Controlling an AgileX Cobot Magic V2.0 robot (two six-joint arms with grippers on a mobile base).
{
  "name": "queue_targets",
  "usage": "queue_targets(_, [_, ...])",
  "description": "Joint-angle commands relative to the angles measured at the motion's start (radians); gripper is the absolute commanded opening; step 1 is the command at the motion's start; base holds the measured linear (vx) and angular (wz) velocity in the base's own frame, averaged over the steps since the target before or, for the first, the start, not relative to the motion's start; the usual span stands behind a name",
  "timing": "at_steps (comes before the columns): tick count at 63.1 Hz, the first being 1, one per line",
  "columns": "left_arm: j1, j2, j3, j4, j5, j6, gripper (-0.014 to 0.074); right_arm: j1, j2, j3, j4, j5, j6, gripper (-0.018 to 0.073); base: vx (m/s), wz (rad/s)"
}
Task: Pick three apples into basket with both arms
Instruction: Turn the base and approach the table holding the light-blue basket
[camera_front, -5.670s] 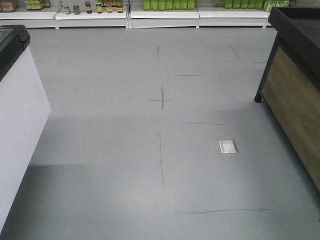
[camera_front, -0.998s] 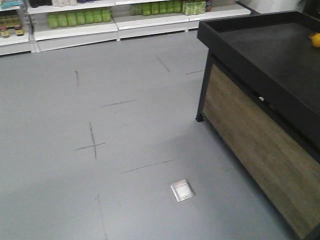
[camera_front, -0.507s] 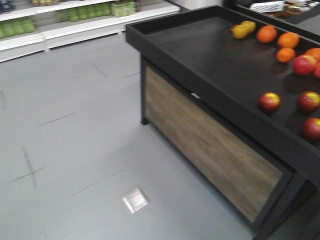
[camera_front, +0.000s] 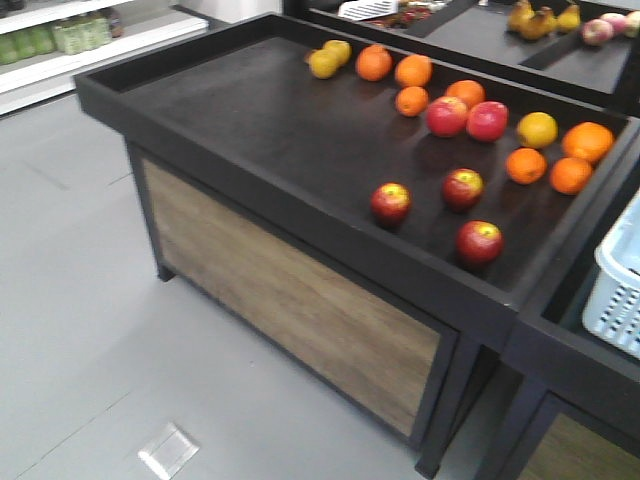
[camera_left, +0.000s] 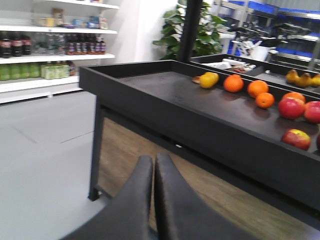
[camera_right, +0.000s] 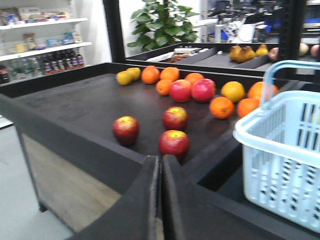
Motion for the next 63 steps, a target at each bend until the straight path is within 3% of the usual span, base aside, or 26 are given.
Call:
queue_targets(1, [0.001, -0.016, 0.009, -0.001, -0.068, 0.0, -0.0006, -0.007, -0.014, 0.014, -0.012, -0.078, -0.004, -0.0004, 0.13, -0.42])
queue_targets(63, [0.0, -0.016, 0.009, -0.001, -0.068, 0.0, -0.0006, -0.007, -0.014, 0.014, -0.012, -0.078, -0.004, -0.0004, 0.12, -0.34])
